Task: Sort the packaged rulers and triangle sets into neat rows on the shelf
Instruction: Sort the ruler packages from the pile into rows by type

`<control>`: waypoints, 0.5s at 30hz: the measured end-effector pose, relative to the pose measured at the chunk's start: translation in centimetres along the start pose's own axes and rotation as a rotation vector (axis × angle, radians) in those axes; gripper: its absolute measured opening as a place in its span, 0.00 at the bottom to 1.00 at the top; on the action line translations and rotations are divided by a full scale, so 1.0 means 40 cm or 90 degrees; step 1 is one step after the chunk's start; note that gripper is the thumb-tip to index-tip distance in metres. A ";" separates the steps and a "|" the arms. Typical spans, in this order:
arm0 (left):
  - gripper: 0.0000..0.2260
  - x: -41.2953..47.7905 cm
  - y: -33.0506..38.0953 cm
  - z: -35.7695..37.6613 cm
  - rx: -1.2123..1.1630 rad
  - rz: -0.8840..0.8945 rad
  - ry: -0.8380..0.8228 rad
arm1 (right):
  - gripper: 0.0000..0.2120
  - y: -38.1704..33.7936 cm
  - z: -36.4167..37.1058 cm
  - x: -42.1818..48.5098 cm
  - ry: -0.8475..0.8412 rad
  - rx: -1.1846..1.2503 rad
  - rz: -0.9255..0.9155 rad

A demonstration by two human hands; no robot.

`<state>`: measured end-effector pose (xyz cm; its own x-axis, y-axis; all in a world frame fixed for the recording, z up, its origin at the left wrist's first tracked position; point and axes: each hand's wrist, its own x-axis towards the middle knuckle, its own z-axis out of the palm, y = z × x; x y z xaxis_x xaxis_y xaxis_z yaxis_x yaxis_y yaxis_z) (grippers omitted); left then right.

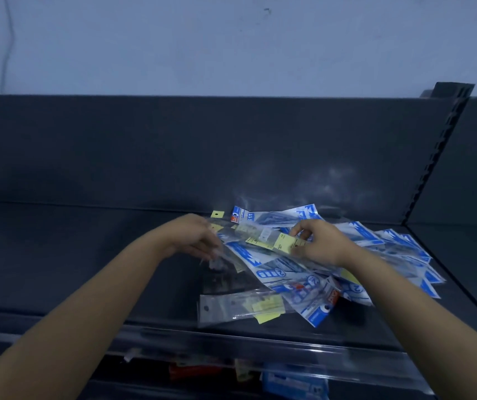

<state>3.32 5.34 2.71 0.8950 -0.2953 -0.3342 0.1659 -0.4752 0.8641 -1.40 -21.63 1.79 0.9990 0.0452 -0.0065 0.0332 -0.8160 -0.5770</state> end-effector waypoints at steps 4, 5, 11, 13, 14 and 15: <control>0.08 0.013 -0.023 -0.055 -0.116 0.014 0.111 | 0.14 -0.018 0.015 0.020 0.012 0.008 0.003; 0.08 0.015 -0.027 -0.068 -0.114 0.024 0.134 | 0.15 -0.022 0.018 0.025 0.013 0.004 0.003; 0.11 -0.004 0.007 -0.189 -0.010 0.139 0.284 | 0.14 -0.043 0.035 0.038 0.068 0.003 -0.015; 0.11 -0.019 0.036 -0.235 -0.027 0.184 0.355 | 0.16 -0.053 0.035 0.043 0.084 0.012 -0.004; 0.11 -0.025 0.050 -0.251 -0.062 0.208 0.386 | 0.16 -0.060 0.036 0.046 0.085 0.024 0.008; 0.11 -0.028 0.062 -0.260 -0.108 0.232 0.405 | 0.16 -0.068 0.038 0.049 0.090 0.054 0.023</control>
<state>7.03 13.12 9.14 0.9635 0.1502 0.2216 -0.1715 -0.2892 0.9418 0.42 -18.45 2.12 0.9941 -0.0700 0.0830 0.0001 -0.7641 -0.6450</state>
